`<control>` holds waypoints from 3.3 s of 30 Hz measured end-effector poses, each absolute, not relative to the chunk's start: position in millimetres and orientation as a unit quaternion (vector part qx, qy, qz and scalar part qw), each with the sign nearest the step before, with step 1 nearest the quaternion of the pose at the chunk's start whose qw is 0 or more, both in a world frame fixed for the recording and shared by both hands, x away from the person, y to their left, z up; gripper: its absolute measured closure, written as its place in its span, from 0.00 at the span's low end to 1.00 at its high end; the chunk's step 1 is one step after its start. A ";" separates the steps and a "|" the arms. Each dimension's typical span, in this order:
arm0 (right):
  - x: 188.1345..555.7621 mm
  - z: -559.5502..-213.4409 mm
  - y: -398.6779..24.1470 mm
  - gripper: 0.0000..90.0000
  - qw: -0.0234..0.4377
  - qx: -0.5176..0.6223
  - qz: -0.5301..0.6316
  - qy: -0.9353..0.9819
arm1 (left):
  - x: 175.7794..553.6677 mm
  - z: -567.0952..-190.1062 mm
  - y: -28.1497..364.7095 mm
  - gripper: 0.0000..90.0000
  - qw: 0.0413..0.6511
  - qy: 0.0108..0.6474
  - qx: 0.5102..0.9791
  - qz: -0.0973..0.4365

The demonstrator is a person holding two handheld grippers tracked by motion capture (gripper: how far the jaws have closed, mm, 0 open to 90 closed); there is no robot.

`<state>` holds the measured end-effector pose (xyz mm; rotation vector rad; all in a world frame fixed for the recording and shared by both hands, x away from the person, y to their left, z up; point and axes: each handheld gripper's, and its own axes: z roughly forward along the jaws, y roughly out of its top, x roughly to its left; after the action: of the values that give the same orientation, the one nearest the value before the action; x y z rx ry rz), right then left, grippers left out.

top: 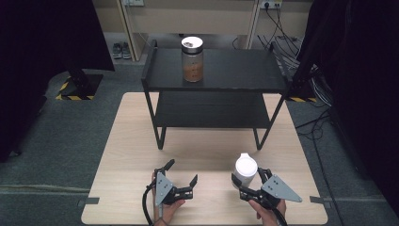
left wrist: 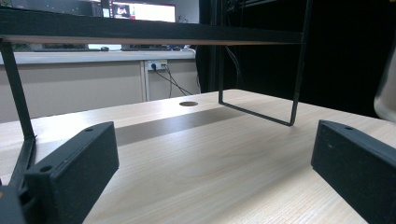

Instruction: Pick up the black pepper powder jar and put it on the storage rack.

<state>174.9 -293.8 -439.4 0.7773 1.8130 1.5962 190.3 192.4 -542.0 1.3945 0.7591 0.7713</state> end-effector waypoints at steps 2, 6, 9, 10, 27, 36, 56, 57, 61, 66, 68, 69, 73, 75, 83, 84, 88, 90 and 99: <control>176.8 -429.2 -293.6 0.34 0.296 0.289 0.603 0.682 | 190.2 -542.0 192.3 0.00 0.635 0.332 0.610 0.337; 180.1 -411.5 -294.1 0.34 0.295 0.282 0.608 0.681 | 190.3 -542.0 192.4 0.00 0.635 0.332 0.610 0.337; 183.2 -399.7 -295.0 0.34 0.296 0.274 0.614 0.678 | 190.3 -542.0 192.4 0.00 0.635 0.332 0.610 0.337; 184.1 -395.4 -295.1 0.34 0.295 0.273 0.616 0.677 | 190.3 -542.0 192.4 0.00 0.635 0.332 0.610 0.337; 206.1 -339.6 -287.7 0.34 0.304 0.249 0.619 0.680 | 190.3 -542.0 192.4 0.00 0.635 0.332 0.610 0.337; 221.4 -307.1 -282.6 0.34 0.297 0.240 0.628 0.678 | 190.2 -541.9 192.4 0.00 0.635 0.333 0.610 0.337; 261.6 -240.0 -258.6 0.34 0.306 0.238 0.639 0.664 | 190.2 -541.8 192.4 0.00 0.635 0.332 0.610 0.337; 264.3 -237.2 -257.0 0.34 0.305 0.240 0.640 0.663 | 190.2 -541.9 192.4 0.00 0.635 0.332 0.610 0.337; 272.1 -226.8 -251.5 0.34 0.305 0.241 0.643 0.660 | 190.2 -541.8 192.5 0.00 0.635 0.332 0.611 0.337; 281.2 -214.6 -245.6 0.34 0.304 0.248 0.647 0.654 | 190.1 -541.8 192.5 0.00 0.635 0.332 0.611 0.337; 286.4 -211.4 -243.6 0.34 0.301 0.254 0.649 0.651 | 190.1 -541.8 192.5 0.00 0.635 0.332 0.611 0.337; 289.3 -210.2 -242.7 0.34 0.301 0.255 0.648 0.651 | 190.1 -541.8 192.5 0.00 0.635 0.332 0.611 0.337; 298.9 -207.6 -237.9 0.34 0.305 0.267 0.647 0.646 | 190.2 -541.8 192.5 0.00 0.635 0.332 0.611 0.337; 303.4 -206.4 -235.0 0.34 0.307 0.275 0.646 0.642 | 190.2 -541.8 192.5 0.00 0.635 0.332 0.611 0.337; 322.3 -203.3 -223.8 0.34 0.318 0.296 0.643 0.631 | 190.2 -541.6 192.7 0.00 0.634 0.332 0.611 0.337; 324.4 -203.0 -222.7 0.34 0.319 0.298 0.642 0.630 | 190.1 -541.6 192.6 0.00 0.634 0.332 0.611 0.337; 332.8 -202.4 -218.7 0.34 0.325 0.307 0.637 0.628 | 190.1 -541.7 192.5 0.00 0.635 0.332 0.611 0.337; 335.8 -202.9 -217.7 0.34 0.326 0.310 0.637 0.626 | 190.1 -541.6 192.6 0.00 0.635 0.332 0.611 0.337; 352.3 -204.2 -207.5 0.34 0.337 0.327 0.627 0.622 | 189.9 -541.8 192.7 0.00 0.635 0.332 0.611 0.336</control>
<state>352.3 -207.5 -204.2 0.8530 1.6207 1.6340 189.9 192.7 -541.8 1.3959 0.7589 0.7681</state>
